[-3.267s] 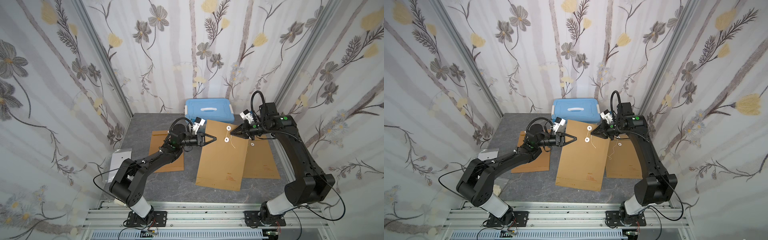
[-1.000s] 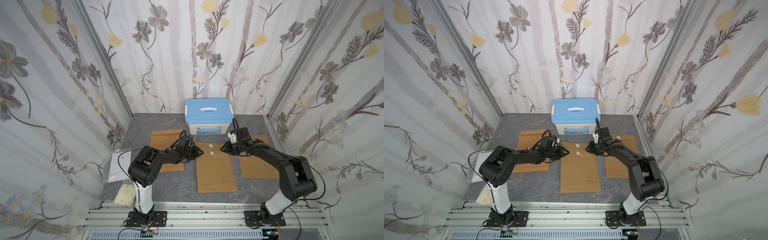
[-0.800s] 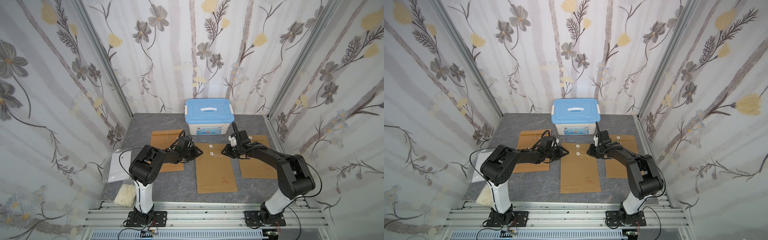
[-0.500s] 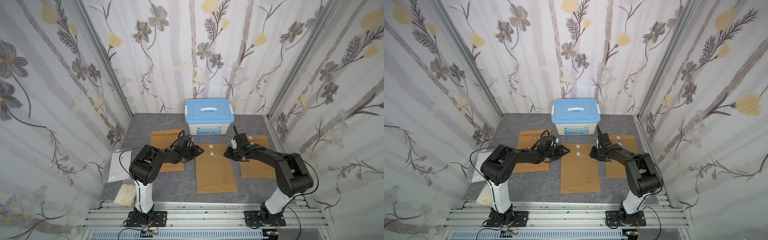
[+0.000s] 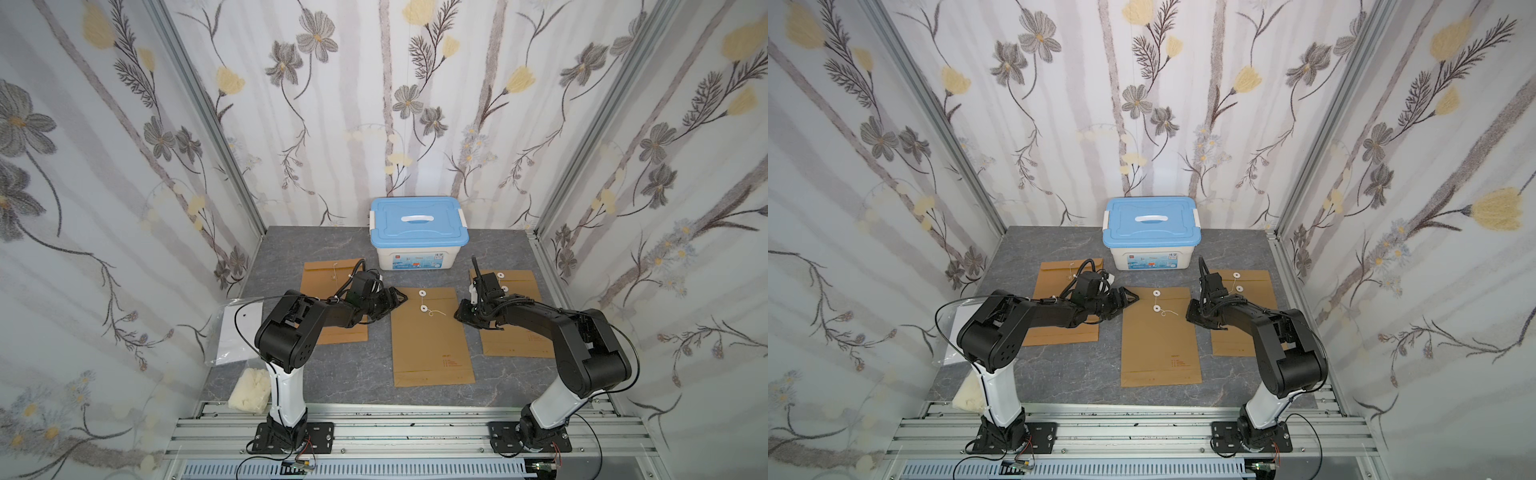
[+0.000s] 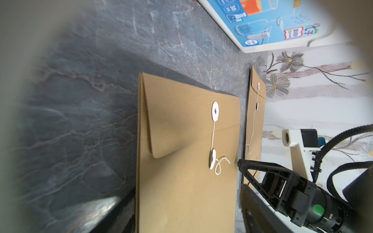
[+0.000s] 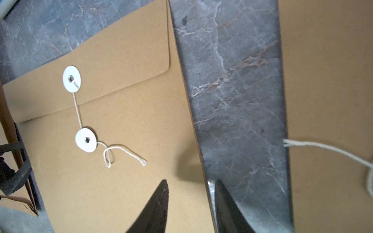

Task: Close the mouth of the file bag
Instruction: Place the file bag at the center of the board.

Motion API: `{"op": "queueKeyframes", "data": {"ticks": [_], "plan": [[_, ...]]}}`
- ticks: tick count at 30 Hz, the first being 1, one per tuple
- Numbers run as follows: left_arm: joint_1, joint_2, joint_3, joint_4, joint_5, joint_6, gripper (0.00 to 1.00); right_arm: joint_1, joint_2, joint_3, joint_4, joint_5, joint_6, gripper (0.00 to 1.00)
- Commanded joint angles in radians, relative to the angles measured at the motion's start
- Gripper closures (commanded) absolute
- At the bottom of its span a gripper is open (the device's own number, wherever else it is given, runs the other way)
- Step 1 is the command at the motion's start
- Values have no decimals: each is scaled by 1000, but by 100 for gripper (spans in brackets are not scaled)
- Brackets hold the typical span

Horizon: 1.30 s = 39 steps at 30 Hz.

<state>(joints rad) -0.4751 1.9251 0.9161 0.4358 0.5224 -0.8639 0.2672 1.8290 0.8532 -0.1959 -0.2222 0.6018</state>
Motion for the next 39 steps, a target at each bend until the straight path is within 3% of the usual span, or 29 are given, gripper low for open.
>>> {"op": "queueKeyframes", "data": {"ticks": [1,12,26,30,32,34,37,39], "plan": [[3,-8,-5,-51,-31,3,22,-2,17,-9,40,-43,1,60],[3,0,19,-52,-22,-1,19,0,-10,-45,86,-90,35,60],[3,-63,38,-196,-110,40,1,-26,-83,-39,53,-71,22,55],[-2,-102,27,-210,-131,56,0,-26,-122,-43,41,-55,5,55],[-3,-127,33,-244,-145,70,0,-26,-157,-46,31,-33,-9,42],[-8,-160,43,-290,-172,90,0,-25,-203,-52,27,-10,-27,41],[-14,-219,45,-345,-219,123,0,-17,-323,-80,39,51,-44,22],[-14,-270,23,-345,-237,135,0,-8,-408,-109,60,93,-55,18]]}}
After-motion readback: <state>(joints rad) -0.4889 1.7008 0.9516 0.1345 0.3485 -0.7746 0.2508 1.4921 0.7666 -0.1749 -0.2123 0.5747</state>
